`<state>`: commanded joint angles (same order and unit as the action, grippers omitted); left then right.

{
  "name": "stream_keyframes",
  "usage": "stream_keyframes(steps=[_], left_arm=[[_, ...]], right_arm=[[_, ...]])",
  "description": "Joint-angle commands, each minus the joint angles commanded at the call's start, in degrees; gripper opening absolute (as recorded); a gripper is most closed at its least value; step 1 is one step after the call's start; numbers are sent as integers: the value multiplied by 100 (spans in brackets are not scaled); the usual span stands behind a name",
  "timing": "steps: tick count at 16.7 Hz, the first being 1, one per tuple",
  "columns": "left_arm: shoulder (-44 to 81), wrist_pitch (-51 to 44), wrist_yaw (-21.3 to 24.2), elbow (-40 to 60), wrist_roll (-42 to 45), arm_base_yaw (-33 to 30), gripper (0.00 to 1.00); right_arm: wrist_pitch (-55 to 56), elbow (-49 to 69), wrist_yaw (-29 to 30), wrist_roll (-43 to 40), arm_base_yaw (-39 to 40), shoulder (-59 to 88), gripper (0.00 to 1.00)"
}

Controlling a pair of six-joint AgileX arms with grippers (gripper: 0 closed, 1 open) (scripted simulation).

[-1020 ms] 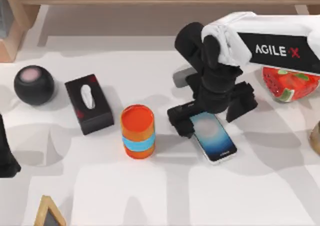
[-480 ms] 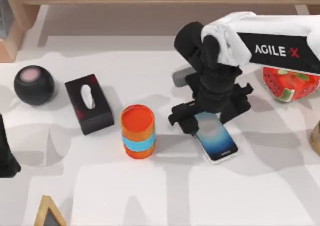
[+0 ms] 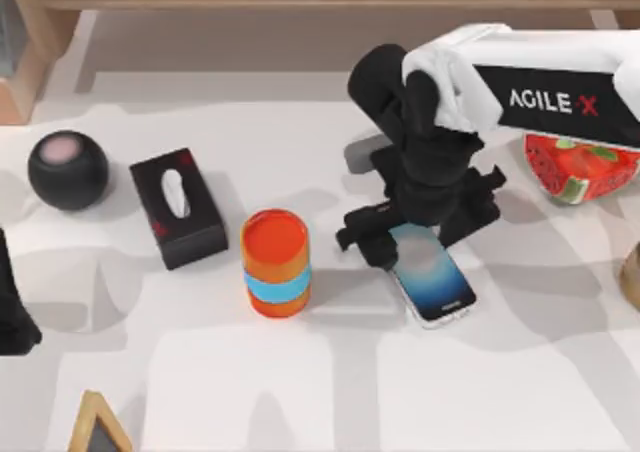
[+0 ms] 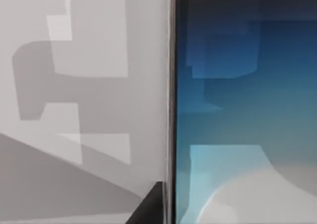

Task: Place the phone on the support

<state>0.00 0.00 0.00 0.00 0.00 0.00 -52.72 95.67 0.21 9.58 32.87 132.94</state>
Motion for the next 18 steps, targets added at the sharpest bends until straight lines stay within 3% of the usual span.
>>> stream_keyframes(steps=[10, 18], left_arm=[[0, 0, 0, 0, 0, 0, 100], [0, 0, 0, 0, 0, 0, 100]], right_arm=[[-489, 275, 27, -26, -26, -421, 0], [-269, 376, -85, -61, -311, -825, 0]])
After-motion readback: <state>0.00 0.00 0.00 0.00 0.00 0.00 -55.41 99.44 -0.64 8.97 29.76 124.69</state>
